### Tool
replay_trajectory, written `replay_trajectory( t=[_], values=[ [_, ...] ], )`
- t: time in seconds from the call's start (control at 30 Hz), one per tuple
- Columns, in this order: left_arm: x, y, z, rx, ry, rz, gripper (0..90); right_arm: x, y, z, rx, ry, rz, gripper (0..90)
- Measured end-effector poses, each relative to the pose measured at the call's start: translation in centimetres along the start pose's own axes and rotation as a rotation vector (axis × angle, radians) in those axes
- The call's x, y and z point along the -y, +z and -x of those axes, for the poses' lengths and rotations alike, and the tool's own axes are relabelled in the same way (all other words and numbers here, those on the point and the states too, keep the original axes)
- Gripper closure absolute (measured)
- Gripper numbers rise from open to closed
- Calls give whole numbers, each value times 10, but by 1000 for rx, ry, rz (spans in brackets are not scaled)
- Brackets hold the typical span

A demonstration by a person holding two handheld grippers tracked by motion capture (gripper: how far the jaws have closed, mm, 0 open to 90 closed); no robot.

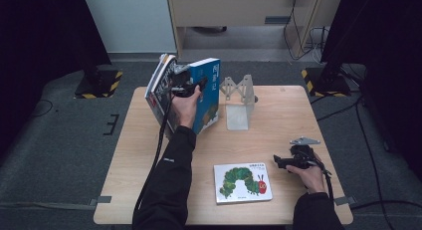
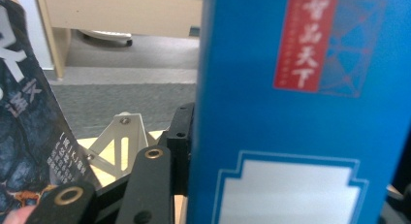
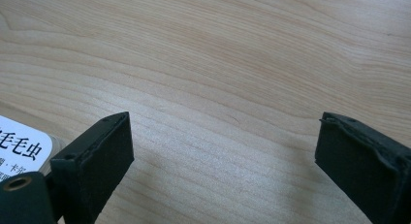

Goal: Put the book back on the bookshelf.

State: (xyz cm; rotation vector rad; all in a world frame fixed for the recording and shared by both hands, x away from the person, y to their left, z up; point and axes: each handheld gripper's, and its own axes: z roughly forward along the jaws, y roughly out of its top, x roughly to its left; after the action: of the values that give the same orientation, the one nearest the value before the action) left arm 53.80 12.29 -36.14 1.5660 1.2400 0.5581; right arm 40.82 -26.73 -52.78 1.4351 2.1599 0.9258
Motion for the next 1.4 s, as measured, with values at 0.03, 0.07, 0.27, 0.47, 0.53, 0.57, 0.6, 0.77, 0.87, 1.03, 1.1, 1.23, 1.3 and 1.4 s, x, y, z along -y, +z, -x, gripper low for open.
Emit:
replay_trajectory(
  t=[0.03, 0.07, 0.27, 0.47, 0.53, 0.57, 0.6, 0.77, 0.87, 1.03, 1.1, 1.23, 1.3, 1.4],
  values=[
    [1, 2, 0, -7, -1, -8, 593, 0, 1, 0, -2, 4, 0, 67],
    [2, 4, 0, -9, -3, -16, 593, 0, 1, 0, -2, 8, -5, 67],
    [2, 15, -3, -11, -44, 11, 594, 0, 1, 1, -2, 4, 3, 68],
    [-3, 27, 3, -56, -15, 20, 590, -1, 2, 2, -6, 6, 6, 69],
    [0, 29, 1, -47, -39, 21, 590, -1, 2, 2, -6, 7, 3, 70],
    [2, 30, 0, -45, -43, 14, 590, -1, 2, 2, -9, 5, 5, 69],
    [4, 30, 0, -42, -42, 27, 591, -2, 1, 2, -10, 3, 9, 70],
    [8, 27, 4, -50, -18, 42, 587, -2, 0, 2, -10, 4, 12, 71],
    [12, 22, 7, -51, 9, 37, 581, -2, 0, 2, -12, 6, 15, 70],
    [20, 8, 12, -44, 39, 19, 576, -2, 0, 2, -13, 2, 5, 69],
    [25, 2, 13, -41, 39, 21, 576, -1, 0, 2, -11, 5, -1, 68],
    [36, -10, 16, -38, 59, 20, 573, 0, 0, 3, -3, 0, -14, 66],
    [40, -14, 18, -40, 63, 17, 573, 0, 1, 3, -3, -1, -18, 65],
    [47, -22, 20, -37, 75, 17, 572, 0, 1, 2, -7, 0, -28, 64]
  ],
)
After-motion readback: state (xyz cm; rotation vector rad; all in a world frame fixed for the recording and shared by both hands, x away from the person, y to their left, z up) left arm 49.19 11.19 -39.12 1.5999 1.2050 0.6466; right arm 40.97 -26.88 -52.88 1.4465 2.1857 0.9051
